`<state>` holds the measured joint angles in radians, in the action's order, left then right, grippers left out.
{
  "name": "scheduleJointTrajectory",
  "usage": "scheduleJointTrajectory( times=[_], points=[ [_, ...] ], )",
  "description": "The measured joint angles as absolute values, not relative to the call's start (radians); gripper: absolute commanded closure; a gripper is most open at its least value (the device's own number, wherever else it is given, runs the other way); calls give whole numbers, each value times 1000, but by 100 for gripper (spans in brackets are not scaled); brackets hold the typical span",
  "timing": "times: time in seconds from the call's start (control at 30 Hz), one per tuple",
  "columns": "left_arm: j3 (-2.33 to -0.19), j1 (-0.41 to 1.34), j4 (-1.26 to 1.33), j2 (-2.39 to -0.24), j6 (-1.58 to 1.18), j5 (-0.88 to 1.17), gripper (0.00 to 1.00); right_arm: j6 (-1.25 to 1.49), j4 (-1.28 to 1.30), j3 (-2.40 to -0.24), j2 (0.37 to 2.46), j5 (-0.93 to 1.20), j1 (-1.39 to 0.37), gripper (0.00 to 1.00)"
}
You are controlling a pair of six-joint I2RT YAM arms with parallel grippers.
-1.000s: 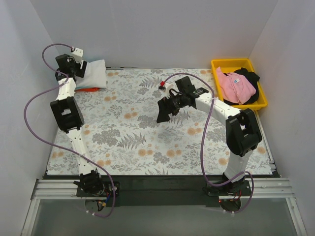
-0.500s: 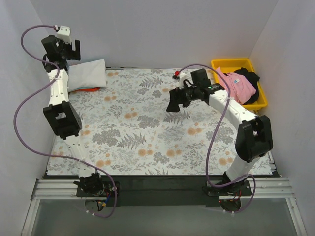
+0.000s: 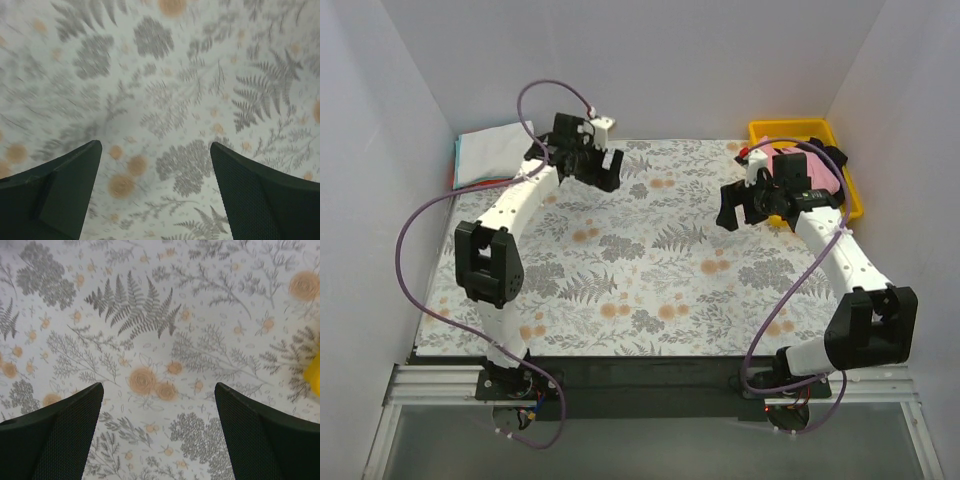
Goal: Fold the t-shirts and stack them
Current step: Reset both grippers
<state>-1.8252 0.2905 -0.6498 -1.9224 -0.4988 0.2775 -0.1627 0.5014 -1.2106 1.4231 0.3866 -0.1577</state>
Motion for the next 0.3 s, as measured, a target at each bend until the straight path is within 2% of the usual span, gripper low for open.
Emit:
scheduleJointTrajectory(
  times=[0.17,0.3],
  points=[
    [-1461,321,-673,-1827,-568,277,9,-177,560,-1073,1369,329,-160,2],
    [-1320,310,-666,-1716,-600,278,9,-177,588,-991,1320,317,-160,2]
  ],
)
